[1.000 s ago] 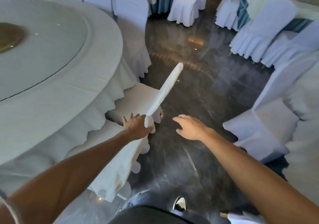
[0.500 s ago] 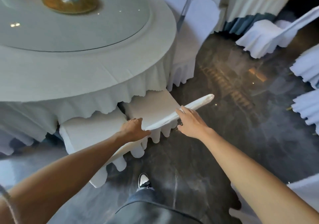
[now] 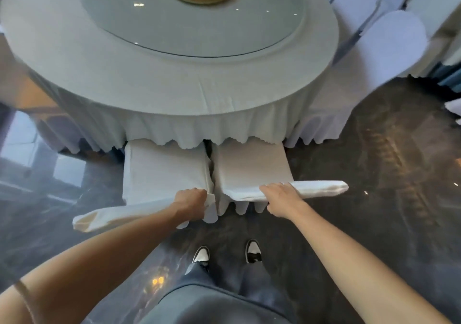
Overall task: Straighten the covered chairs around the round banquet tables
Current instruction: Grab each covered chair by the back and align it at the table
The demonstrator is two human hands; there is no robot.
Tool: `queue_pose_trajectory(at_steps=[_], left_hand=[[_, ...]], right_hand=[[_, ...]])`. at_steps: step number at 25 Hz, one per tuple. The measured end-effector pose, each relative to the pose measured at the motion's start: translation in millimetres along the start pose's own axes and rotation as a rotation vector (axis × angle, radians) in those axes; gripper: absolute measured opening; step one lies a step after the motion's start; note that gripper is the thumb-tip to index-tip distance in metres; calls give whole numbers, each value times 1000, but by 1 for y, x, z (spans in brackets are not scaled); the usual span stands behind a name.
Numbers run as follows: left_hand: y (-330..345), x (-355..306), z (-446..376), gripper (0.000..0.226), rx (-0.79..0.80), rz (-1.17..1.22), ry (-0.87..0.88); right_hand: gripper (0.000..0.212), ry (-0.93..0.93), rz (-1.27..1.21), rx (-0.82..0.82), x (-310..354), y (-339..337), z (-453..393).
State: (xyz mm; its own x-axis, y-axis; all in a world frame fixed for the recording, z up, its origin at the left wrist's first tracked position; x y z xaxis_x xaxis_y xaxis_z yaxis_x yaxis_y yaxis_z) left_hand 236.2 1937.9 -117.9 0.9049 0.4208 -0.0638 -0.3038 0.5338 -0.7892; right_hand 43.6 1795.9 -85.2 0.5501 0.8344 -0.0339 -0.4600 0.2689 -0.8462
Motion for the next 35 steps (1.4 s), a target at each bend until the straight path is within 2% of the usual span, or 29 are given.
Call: queue_pose_trajectory(at_steps=[2, 5, 8, 18, 23, 35], left_hand=[[1, -4, 7, 33, -46, -54, -66], [2, 3, 15, 35, -98, -92, -179], [1, 12, 19, 28, -154, -67, -250], [2, 17, 10, 27, -252, -203, -50], [-10, 25, -1, 20, -232, -244, -32], [-42, 42, -34, 19, -217, -235, -41]], right_hand=[[27, -66, 30, 26, -6, -3, -10], [26, -132, 60, 16, -11, -1, -18], [24, -195, 84, -15, -7, -4, -21], [22, -247, 150, -27, -2, -9, -30], [23, -249, 161, -40, -2, -17, -49], [25, -261, 225, -50, -8, -47, -105]])
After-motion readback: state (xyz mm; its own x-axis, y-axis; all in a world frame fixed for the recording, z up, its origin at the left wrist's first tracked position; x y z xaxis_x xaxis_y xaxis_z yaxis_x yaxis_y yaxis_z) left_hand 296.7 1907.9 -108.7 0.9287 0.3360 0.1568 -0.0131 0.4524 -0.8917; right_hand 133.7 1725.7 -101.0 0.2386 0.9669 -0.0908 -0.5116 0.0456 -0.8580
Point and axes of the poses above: each hand's wrist, its own z-axis away from the middle knuckle, its own y-axis out of the palm, x = y × z, the point moved 6 cm from there along -z, towards the middle knuckle, and after that the axes turned 1 degree about -y, right-handed, at the moved point
